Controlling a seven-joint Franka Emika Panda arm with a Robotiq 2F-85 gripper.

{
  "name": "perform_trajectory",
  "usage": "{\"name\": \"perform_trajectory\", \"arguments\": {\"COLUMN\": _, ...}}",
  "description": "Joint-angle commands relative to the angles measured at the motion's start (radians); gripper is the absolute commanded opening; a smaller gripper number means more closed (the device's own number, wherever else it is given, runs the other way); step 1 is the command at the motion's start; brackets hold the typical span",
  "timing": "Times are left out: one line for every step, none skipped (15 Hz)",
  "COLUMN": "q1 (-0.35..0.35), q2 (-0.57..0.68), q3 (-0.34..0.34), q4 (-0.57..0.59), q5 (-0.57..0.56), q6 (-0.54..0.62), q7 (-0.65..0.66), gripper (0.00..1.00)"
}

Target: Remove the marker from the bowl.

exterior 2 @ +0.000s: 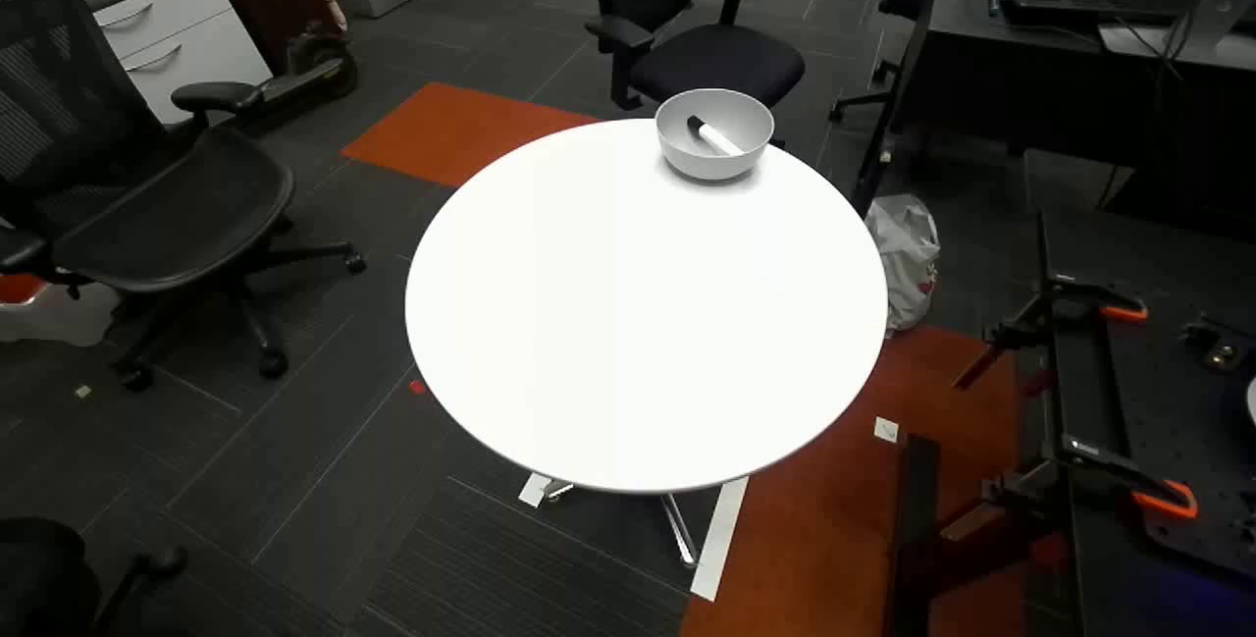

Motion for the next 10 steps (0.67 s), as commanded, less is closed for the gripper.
{"name": "perform_trajectory", "arguments": {"q1": -0.041, "q2": 0.005, "q3": 0.037, "q4": 0.003, "q5": 0.013, "q6": -0.005, "q7": -0.010, "gripper": 1.00}}
{"name": "perform_trajectory", "arguments": {"q1": -0.041, "q2": 0.005, "q3": 0.037, "q4": 0.003, "q5": 0.013, "q6": -0.005, "q7": -0.010, "gripper": 1.00}}
{"name": "perform_trajectory", "arguments": {"q1": -0.041, "q2": 0.005, "q3": 0.037, "q4": 0.003, "q5": 0.013, "q6": -0.005, "q7": -0.010, "gripper": 1.00}}
{"name": "perform_trajectory", "arguments": {"q1": -0.041, "q2": 0.005, "q3": 0.037, "q4": 0.003, "q5": 0.013, "q6": -0.005, "q7": -0.010, "gripper": 1.00}}
{"name": "perform_trajectory", "arguments": {"q1": -0.041, "q2": 0.005, "q3": 0.037, "q4": 0.003, "q5": 0.013, "q6": -0.005, "q7": -0.010, "gripper": 1.00}}
{"name": "perform_trajectory", "arguments": {"q1": -0.044, "q2": 0.022, "q3": 0.040, "q4": 0.013, "q5": 0.009, "q6": -0.002, "q7": -0.005, "gripper": 1.00}}
{"name": "perform_trajectory", "arguments": {"q1": -0.052, "q2": 0.040, "q3": 0.045, "q4": 0.019, "q5": 0.008, "q6": 0.015, "q7": 0.012, "gripper": 1.00}}
{"name": "perform_trajectory", "arguments": {"q1": -0.058, "q2": 0.055, "q3": 0.048, "q4": 0.024, "q5": 0.013, "q6": 0.023, "q7": 0.020, "gripper": 1.00}}
{"name": "perform_trajectory", "arguments": {"q1": -0.064, "q2": 0.073, "q3": 0.050, "q4": 0.028, "q5": 0.019, "q6": 0.039, "q7": 0.023, "gripper": 1.00}}
{"name": "perform_trajectory", "arguments": {"q1": -0.068, "q2": 0.092, "q3": 0.052, "q4": 0.032, "q5": 0.024, "q6": 0.062, "q7": 0.031, "gripper": 1.00}}
